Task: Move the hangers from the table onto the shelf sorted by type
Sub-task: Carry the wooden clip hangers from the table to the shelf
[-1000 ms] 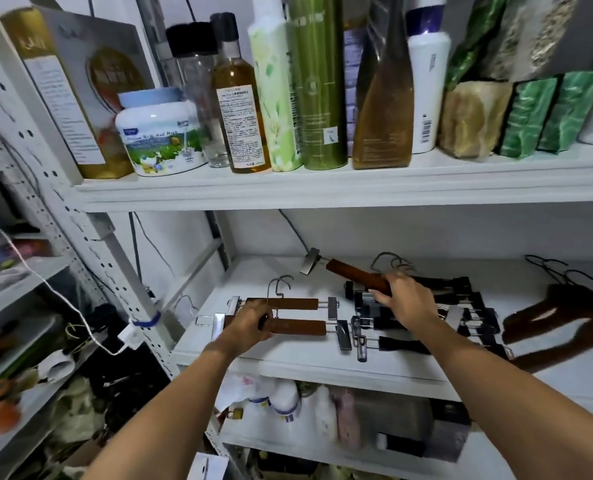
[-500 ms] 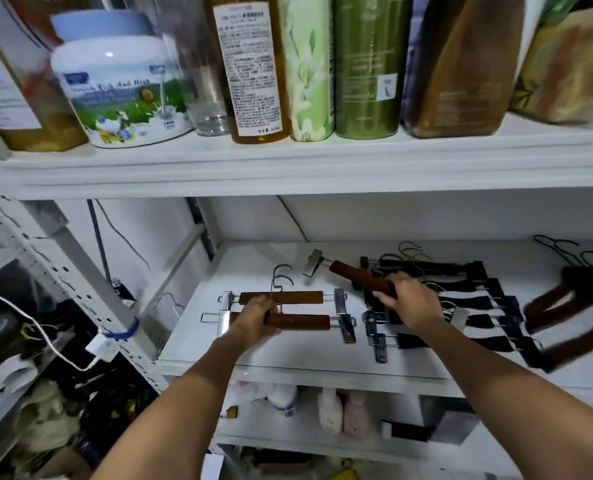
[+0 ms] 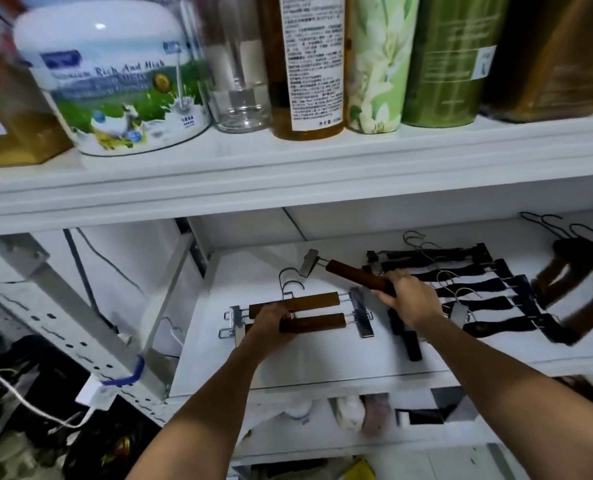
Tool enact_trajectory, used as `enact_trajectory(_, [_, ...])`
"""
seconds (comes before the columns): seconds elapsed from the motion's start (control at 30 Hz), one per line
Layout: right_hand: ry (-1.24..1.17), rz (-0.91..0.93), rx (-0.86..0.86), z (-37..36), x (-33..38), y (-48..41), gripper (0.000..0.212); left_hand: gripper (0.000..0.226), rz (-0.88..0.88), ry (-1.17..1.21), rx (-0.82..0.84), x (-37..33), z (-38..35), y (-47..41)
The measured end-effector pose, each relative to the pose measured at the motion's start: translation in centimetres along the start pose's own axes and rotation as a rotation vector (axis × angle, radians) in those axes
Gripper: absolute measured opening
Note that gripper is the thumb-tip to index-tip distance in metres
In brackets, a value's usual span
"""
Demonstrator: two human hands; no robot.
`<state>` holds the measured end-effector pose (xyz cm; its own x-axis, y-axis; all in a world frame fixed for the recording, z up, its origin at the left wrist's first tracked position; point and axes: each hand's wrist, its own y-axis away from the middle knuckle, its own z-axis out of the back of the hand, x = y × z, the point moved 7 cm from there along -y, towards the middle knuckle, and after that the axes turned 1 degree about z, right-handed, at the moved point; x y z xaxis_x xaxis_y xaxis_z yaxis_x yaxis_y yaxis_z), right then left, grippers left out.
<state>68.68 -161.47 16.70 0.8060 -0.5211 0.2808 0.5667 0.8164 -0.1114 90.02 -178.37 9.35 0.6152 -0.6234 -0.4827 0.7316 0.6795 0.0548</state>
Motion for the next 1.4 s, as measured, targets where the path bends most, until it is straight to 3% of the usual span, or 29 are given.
enact_trajectory(0.23, [-0.029,0.049,0.006,-0.9,1.6,0.8,0.034,0.039,-0.062,0.028,-0.068,1.0,1.8,0.6])
enact_trajectory(0.47, [0.01,0.154,0.089,-2.3,4.9,1.6,0.045,0.021,0.013,0.041,-0.243,5.0,8.9,2.8])
enact_trajectory(0.63, [-0.009,0.284,0.178,-5.2,8.5,2.7,0.049,0.021,0.034,0.024,-0.293,5.0,11.4,4.0])
enact_trajectory(1.0, [-0.073,0.438,0.242,-9.3,11.6,4.5,0.051,0.029,-0.031,-0.01,-0.126,1.2,6.3,3.7])
enact_trajectory(1.3, [-0.014,0.436,0.167,-10.6,11.4,4.5,0.055,0.089,-0.065,-0.365,0.172,1.8,1.1,4.3])
enact_trajectory(1.4, [0.017,0.404,0.084,-10.2,10.7,4.6,0.069,0.095,-0.018,-0.436,0.23,2.2,0.5,4.3])
